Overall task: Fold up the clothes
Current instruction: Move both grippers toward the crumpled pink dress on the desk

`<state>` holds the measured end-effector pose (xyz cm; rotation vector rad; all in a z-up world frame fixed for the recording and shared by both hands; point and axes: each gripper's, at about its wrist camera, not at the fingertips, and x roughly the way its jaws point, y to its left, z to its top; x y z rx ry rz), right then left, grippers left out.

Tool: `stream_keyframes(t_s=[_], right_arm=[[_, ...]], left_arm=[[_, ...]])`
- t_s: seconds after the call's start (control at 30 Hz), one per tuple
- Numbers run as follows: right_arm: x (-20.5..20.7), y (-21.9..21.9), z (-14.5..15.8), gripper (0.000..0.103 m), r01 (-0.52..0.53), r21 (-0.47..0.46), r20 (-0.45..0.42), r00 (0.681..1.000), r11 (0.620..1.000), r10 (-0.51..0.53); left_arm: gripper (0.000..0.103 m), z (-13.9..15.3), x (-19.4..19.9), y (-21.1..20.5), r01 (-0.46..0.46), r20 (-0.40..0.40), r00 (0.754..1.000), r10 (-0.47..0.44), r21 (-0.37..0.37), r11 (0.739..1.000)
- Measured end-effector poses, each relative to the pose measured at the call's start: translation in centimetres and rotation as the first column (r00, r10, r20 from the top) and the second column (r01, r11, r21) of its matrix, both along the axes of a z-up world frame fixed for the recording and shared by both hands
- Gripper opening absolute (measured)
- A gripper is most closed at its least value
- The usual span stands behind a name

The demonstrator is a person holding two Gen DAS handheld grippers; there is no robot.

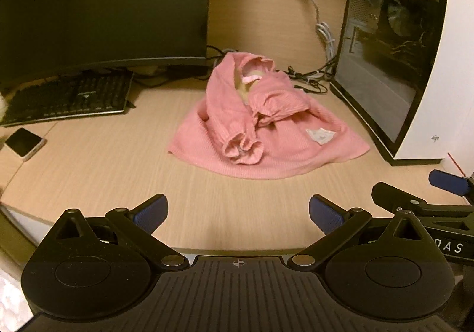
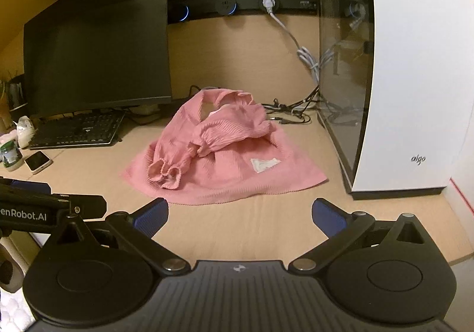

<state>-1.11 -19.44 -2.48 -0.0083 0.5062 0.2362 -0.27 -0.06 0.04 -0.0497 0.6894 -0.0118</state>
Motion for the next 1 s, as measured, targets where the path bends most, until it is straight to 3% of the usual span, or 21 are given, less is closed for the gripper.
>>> stream_keyframes(t_s=[0.1, 0.73, 1.0], right_arm=[[-0.1, 0.0, 0.0, 0.103, -0.002, 0.013, -0.002, 1.000, 1.000, 0.002], [-0.8, -0.1, -0.1, 0.103, -0.011, 0.057, -0.010, 1.000, 0.998, 0.012], [-1.1, 0.1, -0.1, 0.103, -0.012, 0.053, -0.003, 1.000, 0.999, 0.012]], left_arm=[[0.103, 0.1, 0.0, -0.8, -0.008, -0.013, 1.000, 0.008, 0.030, 1.000], [0.103, -0.5, -2.1, -0.8, -0.037, 0.031, 0.999, 0.038, -0.028, 0.999], [0.103, -0.8, -2.6, -0.9, -0.010, 0.021, 1.000, 0.010, 0.019, 1.000]])
